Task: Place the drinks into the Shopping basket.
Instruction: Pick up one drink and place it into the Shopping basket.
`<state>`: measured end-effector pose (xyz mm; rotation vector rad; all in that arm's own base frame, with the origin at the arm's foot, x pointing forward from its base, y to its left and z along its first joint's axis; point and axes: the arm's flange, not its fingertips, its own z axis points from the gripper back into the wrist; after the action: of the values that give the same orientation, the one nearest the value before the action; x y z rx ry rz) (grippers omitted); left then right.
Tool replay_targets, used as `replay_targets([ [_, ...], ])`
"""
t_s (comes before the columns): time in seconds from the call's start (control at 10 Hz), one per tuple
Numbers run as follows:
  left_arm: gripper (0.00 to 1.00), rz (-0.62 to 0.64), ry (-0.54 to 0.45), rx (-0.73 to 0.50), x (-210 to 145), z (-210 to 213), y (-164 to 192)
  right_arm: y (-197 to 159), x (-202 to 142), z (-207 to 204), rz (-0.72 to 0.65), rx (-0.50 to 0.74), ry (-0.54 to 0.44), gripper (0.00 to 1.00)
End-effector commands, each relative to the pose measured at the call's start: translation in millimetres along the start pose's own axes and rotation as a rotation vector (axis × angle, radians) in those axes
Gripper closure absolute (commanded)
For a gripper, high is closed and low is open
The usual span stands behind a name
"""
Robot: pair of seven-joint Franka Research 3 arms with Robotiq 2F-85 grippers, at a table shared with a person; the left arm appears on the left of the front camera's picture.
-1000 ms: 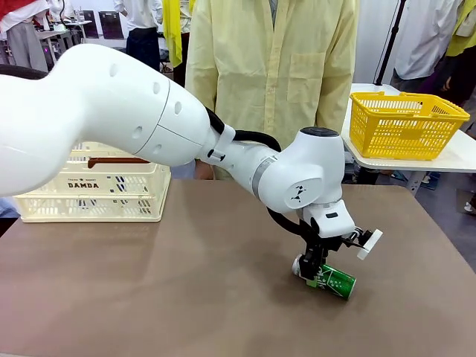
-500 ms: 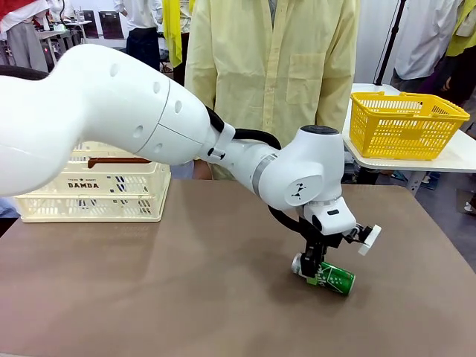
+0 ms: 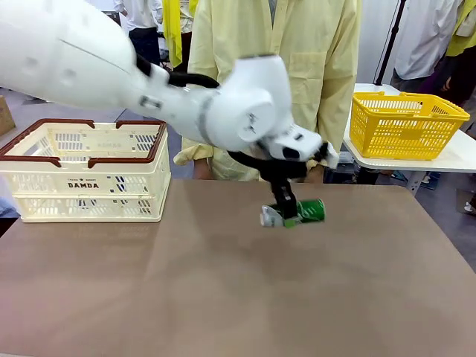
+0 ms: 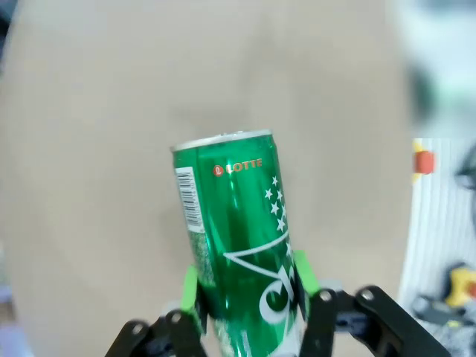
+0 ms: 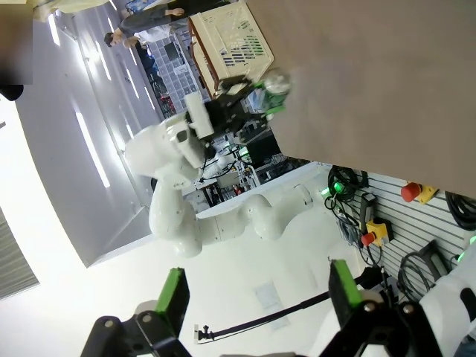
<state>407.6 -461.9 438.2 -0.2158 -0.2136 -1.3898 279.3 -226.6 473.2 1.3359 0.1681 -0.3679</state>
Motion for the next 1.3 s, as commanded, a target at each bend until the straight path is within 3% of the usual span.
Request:
replay_targets([
  [0.0,1.0,0.234,-0.018,0.082,-59.0,48.6,-46.0,0.8,-0.3,0.0,0.007,0.0,-0.009,0.0],
  [0.2,1.0,0.686,-0.077,0.041,-124.6,86.7,-80.6,0.8,-0.3,0.0,0.007,0.0,-0.009,0.0],
  [0.5,1.0,1.116,-0.097,0.132,-182.8,95.5,-148.5,0.8,-0.3,0.0,0.007,0.0,-0.009,0.0],
  [0.6,1.0,1.177,-0.105,0.149,-204.0,100.2,-154.5,0.8,-0.3,0.0,0.007,0.0,-0.009,0.0],
  [0.7,1.0,1.174,-0.238,0.107,-203.7,90.6,-146.6,0.8,-0.3,0.0,0.007,0.0,-0.009,0.0],
  [0.8,1.0,1.098,-0.077,0.117,-198.4,89.4,-136.7,0.8,-0.3,0.0,0.007,0.0,-0.009,0.0],
  [1.2,1.0,1.136,-0.083,0.116,-200.1,85.8,-141.5,0.8,-0.3,0.0,0.007,0.0,-0.009,0.0],
])
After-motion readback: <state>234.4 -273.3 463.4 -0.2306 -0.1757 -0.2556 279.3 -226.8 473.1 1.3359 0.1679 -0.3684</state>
